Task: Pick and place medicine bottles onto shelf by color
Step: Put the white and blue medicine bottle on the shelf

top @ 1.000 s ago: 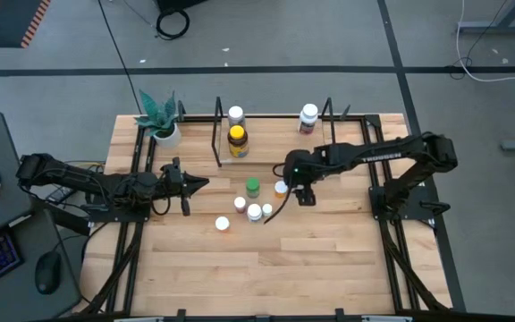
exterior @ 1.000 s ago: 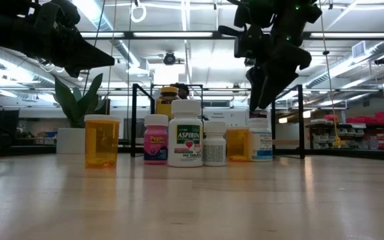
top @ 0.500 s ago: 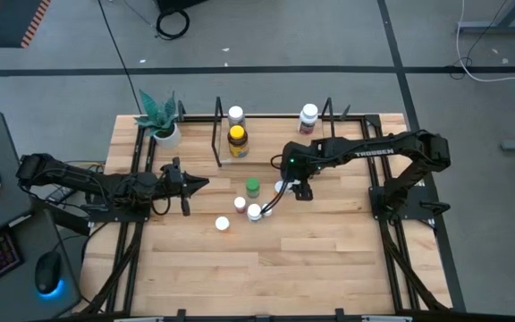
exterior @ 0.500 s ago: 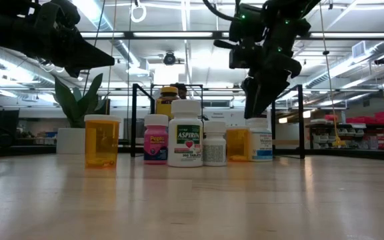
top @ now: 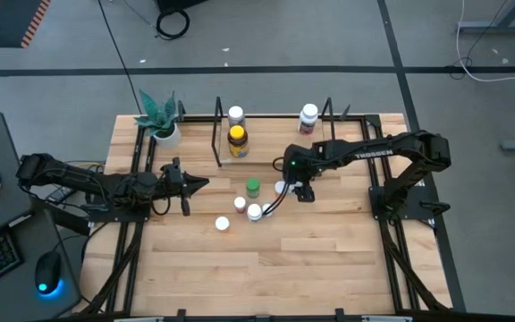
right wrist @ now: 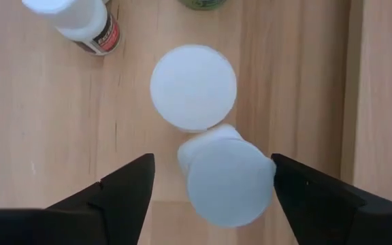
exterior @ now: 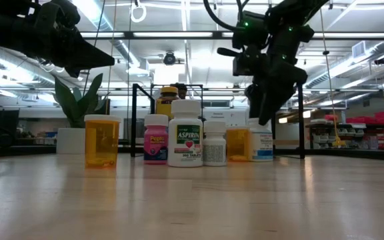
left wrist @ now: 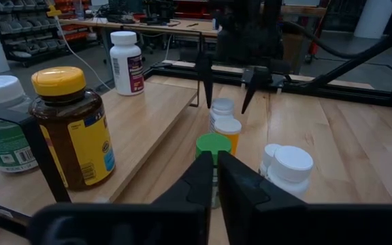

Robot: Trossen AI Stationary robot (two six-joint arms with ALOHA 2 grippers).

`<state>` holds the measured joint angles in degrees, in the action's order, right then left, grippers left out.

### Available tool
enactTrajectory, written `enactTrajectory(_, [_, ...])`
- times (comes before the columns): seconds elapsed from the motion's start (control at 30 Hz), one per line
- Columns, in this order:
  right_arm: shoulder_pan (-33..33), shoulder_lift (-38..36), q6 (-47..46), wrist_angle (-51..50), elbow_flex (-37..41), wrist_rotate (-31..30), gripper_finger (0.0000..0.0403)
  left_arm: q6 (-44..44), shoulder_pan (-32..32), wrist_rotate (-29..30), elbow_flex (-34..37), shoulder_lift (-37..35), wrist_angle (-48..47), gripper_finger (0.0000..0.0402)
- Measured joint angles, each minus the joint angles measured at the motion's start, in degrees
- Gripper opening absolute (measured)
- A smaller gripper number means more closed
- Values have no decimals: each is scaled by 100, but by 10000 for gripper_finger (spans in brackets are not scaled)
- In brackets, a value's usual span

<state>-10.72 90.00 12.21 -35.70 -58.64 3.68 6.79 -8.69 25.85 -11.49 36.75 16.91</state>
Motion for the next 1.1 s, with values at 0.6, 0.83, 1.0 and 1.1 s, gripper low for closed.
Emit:
enactTrajectory(0.6, [-37,0,-52,-30,27,-255,212,-1,2,0,0,-1,0,31])
enactTrajectory(0.83, [-110,-11,-173,-477,-274,-301,203,4,1,-1,0,-1,0,27])
enactTrajectory(1.0, [-213,-11,-197,-786,-602,-691,204,4,0,-2,0,0,0,35])
enactTrajectory(1.1, [-305,-11,-216,-956,-804,-710,204,2,0,0,0,-1,0,35])
